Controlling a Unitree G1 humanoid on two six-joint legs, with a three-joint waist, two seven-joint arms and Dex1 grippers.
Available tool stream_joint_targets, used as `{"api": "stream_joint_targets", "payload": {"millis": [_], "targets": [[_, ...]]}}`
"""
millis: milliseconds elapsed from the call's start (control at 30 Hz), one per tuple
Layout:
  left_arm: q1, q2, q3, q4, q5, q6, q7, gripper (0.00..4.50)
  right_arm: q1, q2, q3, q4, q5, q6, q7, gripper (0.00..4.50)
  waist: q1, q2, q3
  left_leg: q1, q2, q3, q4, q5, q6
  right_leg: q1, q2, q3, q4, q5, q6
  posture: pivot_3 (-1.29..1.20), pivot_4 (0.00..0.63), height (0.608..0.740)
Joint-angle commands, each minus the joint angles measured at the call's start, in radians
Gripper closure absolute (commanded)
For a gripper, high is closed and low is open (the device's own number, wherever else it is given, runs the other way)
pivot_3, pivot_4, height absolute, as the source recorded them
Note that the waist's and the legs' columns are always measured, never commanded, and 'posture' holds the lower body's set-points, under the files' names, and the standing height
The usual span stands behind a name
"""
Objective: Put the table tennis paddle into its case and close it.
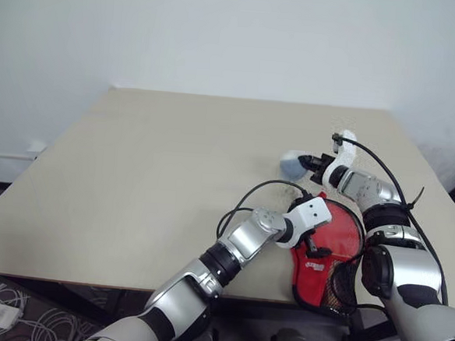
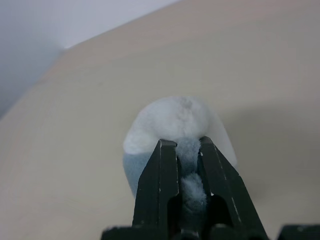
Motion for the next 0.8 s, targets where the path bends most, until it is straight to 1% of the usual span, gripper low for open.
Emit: {"api": "stream_joint_targets", "payload": {"millis": [33, 133, 200, 333, 467, 533, 633, 800], "targets": [[0.048, 0.037, -0.061, 0.091, 0.066, 0.089, -0.013, 0.00, -0.046, -0.004, -0.034, 0.003, -0.012, -0.121, -0.073, 4.50, -0.001, 0.000, 0.000, 0.000, 0.000, 0.000, 0.000, 0.000, 0.000, 0.000, 0.000, 0.000, 0.000, 0.000, 0.000, 0.00, 0.000, 0.740], [0.046, 0.036, -0.060, 0.094, 0.066, 0.090, -0.016, 0.00, -0.045, -0.026, -0.055, 0.046, -0.020, -0.173, -0.133, 4.50, -0.001, 0.000, 0.000, 0.001, 0.000, 0.000, 0.000, 0.001, 0.002, 0.001, 0.000, 0.000, 0.000, 0.000, 0.000, 0.00, 0.000, 0.740], [0.040, 0.033, -0.056, 0.103, 0.065, 0.087, -0.014, 0.00, -0.040, -0.061, -0.071, 0.076, -0.022, -0.179, -0.169, 4.50, -0.001, 0.000, 0.000, 0.001, 0.000, 0.000, 0.000, 0.001, 0.002, 0.002, 0.000, 0.000, 0.000, 0.000, 0.000, 0.00, 0.000, 0.740], [0.034, 0.025, -0.050, 0.114, 0.066, 0.083, -0.010, 0.00, -0.012, -0.132, -0.108, 0.091, -0.003, -0.150, -0.199, 4.50, 0.001, 0.000, 0.000, 0.001, 0.000, 0.000, 0.000, 0.001, 0.002, 0.003, 0.000, 0.000, -0.001, 0.000, -0.001, 0.00, 0.000, 0.740], [0.033, 0.015, -0.048, 0.123, 0.065, 0.081, -0.009, 0.00, 0.057, -0.217, -0.160, 0.045, 0.019, -0.096, -0.225, 4.50, 0.005, 0.000, 0.000, 0.001, 0.000, -0.001, 0.001, 0.001, 0.002, 0.004, 0.000, 0.000, -0.002, -0.001, -0.002, 0.00, 0.000, 0.740], [0.032, 0.010, -0.048, 0.128, 0.064, 0.082, -0.010, 0.00, 0.103, -0.252, -0.188, -0.009, 0.039, -0.047, -0.231, 4.50, 0.005, 0.000, 0.000, 0.001, 0.000, -0.001, 0.001, 0.001, 0.002, 0.005, 0.000, 0.000, -0.003, -0.002, -0.002, 0.00, 0.000, 0.740], [0.030, 0.002, -0.047, 0.136, 0.064, 0.080, -0.012, 0.00, 0.200, -0.294, -0.228, -0.146, 0.071, 0.050, -0.246, 4.50, 0.006, 0.001, 0.000, 0.001, 0.000, -0.001, 0.002, 0.001, 0.002, 0.006, 0.000, 0.000, -0.003, -0.002, -0.002, 0.00, 0.000, 0.740], [0.028, -0.010, -0.053, 0.148, 0.064, 0.075, -0.020, 0.00, 0.433, -0.330, -0.335, -0.486, 0.145, 0.242, -0.298, 4.50, 0.010, 0.001, -0.001, 0.001, -0.001, -0.002, 0.003, 0.001, 0.002, 0.007, 0.000, 0.000, -0.003, -0.003, -0.001, 0.00, 0.000, 0.740]]}}
